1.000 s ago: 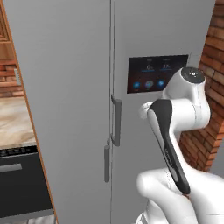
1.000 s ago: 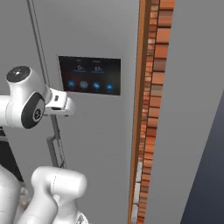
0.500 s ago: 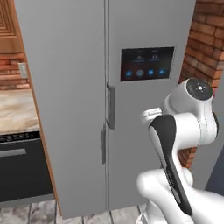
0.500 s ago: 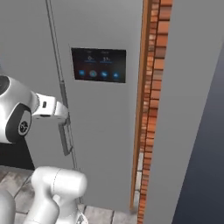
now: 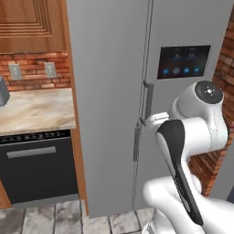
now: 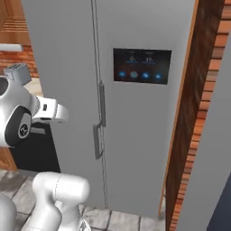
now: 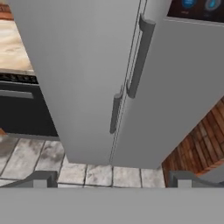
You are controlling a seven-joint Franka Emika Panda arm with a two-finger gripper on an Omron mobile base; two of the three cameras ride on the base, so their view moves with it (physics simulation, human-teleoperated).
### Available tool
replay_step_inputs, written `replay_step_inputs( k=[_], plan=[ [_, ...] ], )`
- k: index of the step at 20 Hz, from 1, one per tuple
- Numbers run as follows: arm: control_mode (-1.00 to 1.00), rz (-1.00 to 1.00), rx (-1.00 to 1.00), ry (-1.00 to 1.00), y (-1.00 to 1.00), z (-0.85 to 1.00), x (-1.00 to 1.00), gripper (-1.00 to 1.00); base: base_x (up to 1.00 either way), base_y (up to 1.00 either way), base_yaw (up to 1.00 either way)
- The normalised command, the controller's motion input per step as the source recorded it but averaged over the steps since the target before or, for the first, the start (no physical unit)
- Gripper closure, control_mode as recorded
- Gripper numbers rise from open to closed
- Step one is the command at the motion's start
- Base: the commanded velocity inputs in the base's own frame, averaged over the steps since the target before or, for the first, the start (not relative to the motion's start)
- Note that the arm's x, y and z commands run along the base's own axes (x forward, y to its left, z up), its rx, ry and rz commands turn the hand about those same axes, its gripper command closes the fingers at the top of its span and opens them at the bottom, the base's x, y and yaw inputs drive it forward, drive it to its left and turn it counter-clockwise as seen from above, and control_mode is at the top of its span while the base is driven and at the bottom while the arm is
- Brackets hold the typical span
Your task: Take the cakes from the fridge and place them on the empty tray on the dining counter.
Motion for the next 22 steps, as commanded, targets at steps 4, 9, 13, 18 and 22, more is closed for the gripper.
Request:
replay_step_inputs(
  k=[4, 9, 13, 18, 22],
  plan=[
    [1.00, 0.00, 0.00, 0.00, 0.00, 0.00, 0.00, -1.00, -0.08, -0.03, 0.00],
    [1.00, 0.00, 0.00, 0.00, 0.00, 0.00, 0.00, -1.00, -0.39, -0.24, 0.00],
    [1.00, 0.00, 0.00, 0.00, 0.00, 0.00, 0.00, -1.00, -0.21, -0.04, 0.00],
    [1.00, 0.00, 0.00, 0.00, 0.00, 0.00, 0.00, -1.00, 0.11, -0.28, 0.00],
    [1.00, 0.00, 0.00, 0.00, 0.00, 0.00, 0.00, -1.00, 0.09, -0.40, 0.00]
  ],
)
